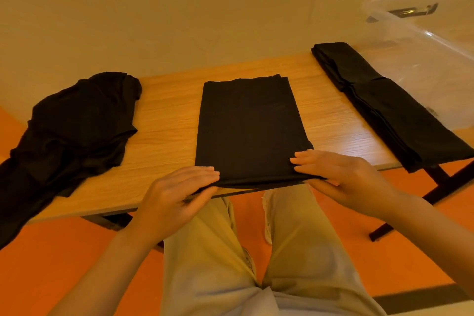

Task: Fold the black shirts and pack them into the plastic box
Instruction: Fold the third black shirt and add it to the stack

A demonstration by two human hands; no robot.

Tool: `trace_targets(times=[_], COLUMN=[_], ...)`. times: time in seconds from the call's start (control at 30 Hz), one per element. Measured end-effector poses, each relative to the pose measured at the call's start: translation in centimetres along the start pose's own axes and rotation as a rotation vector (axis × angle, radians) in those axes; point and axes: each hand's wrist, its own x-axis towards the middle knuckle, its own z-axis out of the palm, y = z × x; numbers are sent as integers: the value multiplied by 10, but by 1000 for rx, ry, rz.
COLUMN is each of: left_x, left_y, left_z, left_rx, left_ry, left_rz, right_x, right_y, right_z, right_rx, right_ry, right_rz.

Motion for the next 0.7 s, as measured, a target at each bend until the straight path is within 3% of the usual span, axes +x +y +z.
trace_targets(times=[0.3, 0.57, 0.7], left_x=[7, 66, 99], left_y=[-6, -12, -32], left_z=[-18, -25, -19], left_rx=[-283, -474, -490], left_ry=[107, 271, 229], left_rz=[-325, -653, -795], right_x=[18, 65, 98], right_y=[-3, 12, 34], right_z=[-19, -30, -31], right_rx=[554, 646, 607], right_ry=[144, 306, 246], right_rz=[305, 489, 651])
